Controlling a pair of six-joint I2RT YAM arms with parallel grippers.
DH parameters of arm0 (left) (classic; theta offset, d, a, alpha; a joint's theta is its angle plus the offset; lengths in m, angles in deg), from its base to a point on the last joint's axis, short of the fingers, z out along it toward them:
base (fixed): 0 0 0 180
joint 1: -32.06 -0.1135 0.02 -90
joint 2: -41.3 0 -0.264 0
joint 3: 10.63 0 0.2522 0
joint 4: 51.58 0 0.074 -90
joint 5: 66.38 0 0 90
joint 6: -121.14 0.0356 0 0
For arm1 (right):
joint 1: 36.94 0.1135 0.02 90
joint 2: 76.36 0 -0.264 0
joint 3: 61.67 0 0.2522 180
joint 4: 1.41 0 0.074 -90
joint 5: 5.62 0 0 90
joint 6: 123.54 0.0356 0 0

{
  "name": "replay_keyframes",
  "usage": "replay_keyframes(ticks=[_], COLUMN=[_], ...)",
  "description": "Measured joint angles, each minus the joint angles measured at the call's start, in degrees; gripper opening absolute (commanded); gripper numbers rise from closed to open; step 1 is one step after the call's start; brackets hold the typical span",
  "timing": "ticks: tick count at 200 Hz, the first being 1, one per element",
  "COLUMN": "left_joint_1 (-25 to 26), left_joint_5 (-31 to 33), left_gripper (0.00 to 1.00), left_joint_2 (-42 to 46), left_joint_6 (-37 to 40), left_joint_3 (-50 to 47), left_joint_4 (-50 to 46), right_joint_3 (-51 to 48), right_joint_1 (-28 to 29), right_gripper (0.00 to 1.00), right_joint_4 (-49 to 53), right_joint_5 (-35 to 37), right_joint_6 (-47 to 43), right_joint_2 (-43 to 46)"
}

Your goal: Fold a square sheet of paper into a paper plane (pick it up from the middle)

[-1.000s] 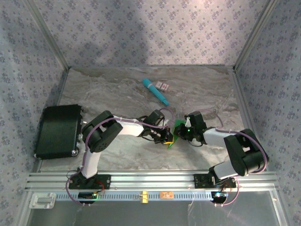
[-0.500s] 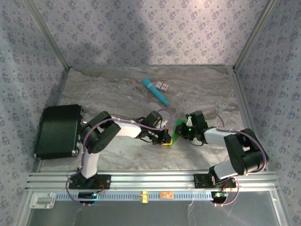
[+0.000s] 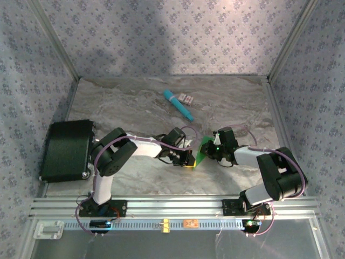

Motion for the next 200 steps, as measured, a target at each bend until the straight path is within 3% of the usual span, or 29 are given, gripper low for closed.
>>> replay_keyframes(ticks=[20,61,88,159,200], left_joint_1=[0.07,0.42,0.48,1.36,1.57], left_joint_5=[0.28,1.33,1.53,4.42,6.97], left_gripper=[0.1,0.03,0.11,0.02,0.03], left_joint_2=[0.0,0.39,0.61,1.77,4.33], left_joint_6=[1.33,2.95,3.48,5.01,4.74], left_joint_3=[0.63,1.07,1.07,1.42,-0.72], left_joint_4=[-1.81,-4.22,-4.59,-8.31,-8.81], right_joint_3=[0.0,0.0,0.0,0.0,0.0], right_joint_1=[0.0,0.0,0.0,-0.74,-0.74], right_gripper=[0.14,0.14,0.14,0.14,0.14], right_joint_4=[0.0,0.02,0.04,0.0,-0.02], right_joint_5=[-0.02,-0.02,-0.02,0.09,0.02], right_joint_6=[0.0,-0.04,-0.22,-0.5,-0.63], right_joint_2=[0.0,0.0,0.0,0.02,0.02])
